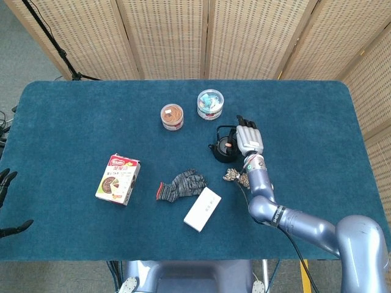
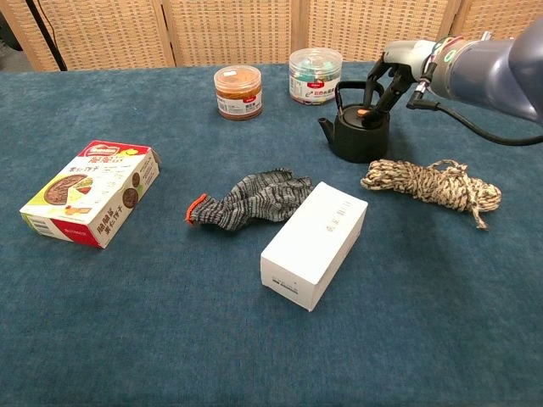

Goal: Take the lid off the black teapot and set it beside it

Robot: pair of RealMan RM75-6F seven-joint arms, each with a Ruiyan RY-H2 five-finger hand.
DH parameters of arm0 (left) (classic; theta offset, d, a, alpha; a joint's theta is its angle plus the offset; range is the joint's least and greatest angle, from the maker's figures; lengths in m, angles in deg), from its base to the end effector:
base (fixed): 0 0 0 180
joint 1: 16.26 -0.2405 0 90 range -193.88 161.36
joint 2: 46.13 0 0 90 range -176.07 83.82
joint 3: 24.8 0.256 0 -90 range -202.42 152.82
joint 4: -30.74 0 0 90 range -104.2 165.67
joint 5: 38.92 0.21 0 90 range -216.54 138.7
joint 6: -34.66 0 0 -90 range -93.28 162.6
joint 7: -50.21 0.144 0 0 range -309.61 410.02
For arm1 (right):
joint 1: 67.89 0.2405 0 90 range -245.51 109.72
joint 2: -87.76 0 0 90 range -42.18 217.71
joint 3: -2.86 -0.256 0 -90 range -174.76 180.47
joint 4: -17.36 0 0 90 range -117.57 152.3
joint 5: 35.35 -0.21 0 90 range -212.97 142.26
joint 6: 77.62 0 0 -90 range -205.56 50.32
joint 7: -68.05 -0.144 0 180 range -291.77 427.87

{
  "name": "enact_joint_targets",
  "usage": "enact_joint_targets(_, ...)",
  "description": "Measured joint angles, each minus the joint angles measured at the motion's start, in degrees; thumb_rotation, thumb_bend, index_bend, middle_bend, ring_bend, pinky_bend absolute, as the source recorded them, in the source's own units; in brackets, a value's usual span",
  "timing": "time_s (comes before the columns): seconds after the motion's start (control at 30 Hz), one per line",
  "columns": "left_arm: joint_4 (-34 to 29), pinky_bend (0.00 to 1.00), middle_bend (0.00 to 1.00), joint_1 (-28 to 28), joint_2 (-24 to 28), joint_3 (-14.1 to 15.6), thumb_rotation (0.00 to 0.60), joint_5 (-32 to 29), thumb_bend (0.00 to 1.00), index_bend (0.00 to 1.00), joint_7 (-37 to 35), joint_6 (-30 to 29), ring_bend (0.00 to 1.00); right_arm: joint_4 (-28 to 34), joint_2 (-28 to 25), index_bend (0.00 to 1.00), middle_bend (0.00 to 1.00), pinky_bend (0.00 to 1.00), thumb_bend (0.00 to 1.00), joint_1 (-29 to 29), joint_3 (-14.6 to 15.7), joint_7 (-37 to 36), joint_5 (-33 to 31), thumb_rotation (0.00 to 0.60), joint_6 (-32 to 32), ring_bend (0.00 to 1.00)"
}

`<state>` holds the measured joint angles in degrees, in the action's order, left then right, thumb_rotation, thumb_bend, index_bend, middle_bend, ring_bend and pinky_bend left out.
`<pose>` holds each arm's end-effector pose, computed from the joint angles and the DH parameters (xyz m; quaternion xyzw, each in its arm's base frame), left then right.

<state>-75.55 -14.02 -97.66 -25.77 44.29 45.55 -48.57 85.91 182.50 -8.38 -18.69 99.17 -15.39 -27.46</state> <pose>-0.2943 0.1574 0.1979 -0.5608 -0.4598 -0.3787 0.5751 -0.1181 -0.4459 -0.0095 0.6039 -0.5280 0.3263 0.5000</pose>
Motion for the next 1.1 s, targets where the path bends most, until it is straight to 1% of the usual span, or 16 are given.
enact_joint_targets(0.23,0.0,0.0,0.0,0.0,0.0,0.0,0.6,0.0,0.0,0.0,-0.1,0.0,0.0,-0.5,0.3,0.51,0.0,0.0,0.37,0.5,-0.2,0.6,-1.1,0.6,-0.2,0.0)
enact_joint_targets(0.37,0.1,0.0,0.0,0.0,0.1,0.0,0.6,0.0,0.0,0.0,-0.4,-0.1,0.0,-1.0,0.6,0.53,0.0,0.0,0.46,0.9,-0.3,1.0,-2.1,0.6,-0.4,0.0)
enact_joint_targets(0.8,0.2,0.0,0.0,0.0,0.2,0.1,0.6,0.2,0.0,0.0,-0.9,0.0,0.0,-1.5,1.4,0.58,0.0,0.0,0.49,1.4,-0.2,1.6,-2.0,0.6,0.2,0.0)
enact_joint_targets(0.93,0.2,0.0,0.0,0.0,0.4,0.2,0.6,0.6,0.0,0.0,-1.2,-0.1,0.0,1.0,0.2,0.59,0.0,0.0,0.49,0.9,-0.6,0.8,-0.6,0.6,1.2,0.0)
enact_joint_targets(1.1,0.3,0.0,0.0,-0.2,0.6,0.5,0.6,1.4,0.0,0.0,-1.7,-0.3,0.0,6.6,-3.0,0.59,0.0,0.0,0.49,-0.5,-1.1,-0.6,2.3,0.6,3.4,0.0)
